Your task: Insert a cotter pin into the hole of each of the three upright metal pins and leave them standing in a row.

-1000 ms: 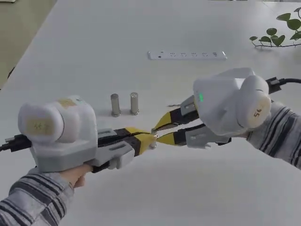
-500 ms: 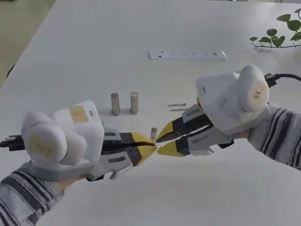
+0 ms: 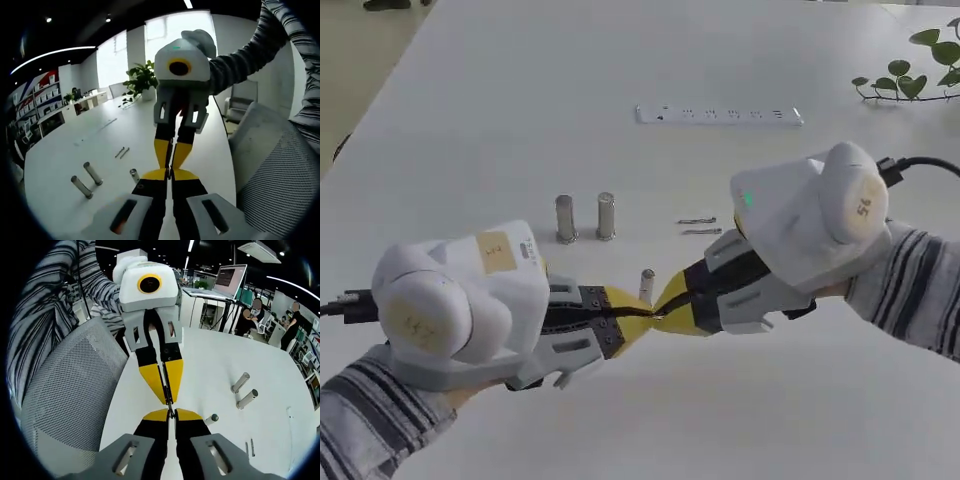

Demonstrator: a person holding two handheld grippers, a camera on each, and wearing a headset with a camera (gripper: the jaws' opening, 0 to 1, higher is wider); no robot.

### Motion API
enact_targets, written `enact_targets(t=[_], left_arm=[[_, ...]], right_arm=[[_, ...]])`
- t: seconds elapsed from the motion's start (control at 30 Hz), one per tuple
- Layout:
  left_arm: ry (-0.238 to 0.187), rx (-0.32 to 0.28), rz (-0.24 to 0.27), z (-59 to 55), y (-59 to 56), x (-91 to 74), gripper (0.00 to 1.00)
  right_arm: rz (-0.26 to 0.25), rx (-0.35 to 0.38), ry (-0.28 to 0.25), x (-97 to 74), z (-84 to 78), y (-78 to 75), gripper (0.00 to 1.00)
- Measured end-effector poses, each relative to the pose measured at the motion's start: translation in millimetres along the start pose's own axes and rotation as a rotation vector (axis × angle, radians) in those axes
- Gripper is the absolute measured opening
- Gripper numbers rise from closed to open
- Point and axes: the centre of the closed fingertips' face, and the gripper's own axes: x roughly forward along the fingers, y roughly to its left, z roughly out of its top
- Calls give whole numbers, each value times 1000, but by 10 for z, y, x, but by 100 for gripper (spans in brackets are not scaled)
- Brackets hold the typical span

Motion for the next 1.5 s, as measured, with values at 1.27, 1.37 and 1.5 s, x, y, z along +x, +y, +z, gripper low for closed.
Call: enact_targets(t=[1.27, 1.37, 1.5], left_arm=[[45, -226, 370, -533, 551, 427, 17], [66, -229, 375, -579, 568, 478, 16], [83, -236, 376, -615, 578, 512, 17]], right_arm=[[-131, -67, 164, 43, -674, -715, 0], [-124, -71, 172, 84, -695, -710, 0], [-113, -59, 166, 131, -701, -701, 0]])
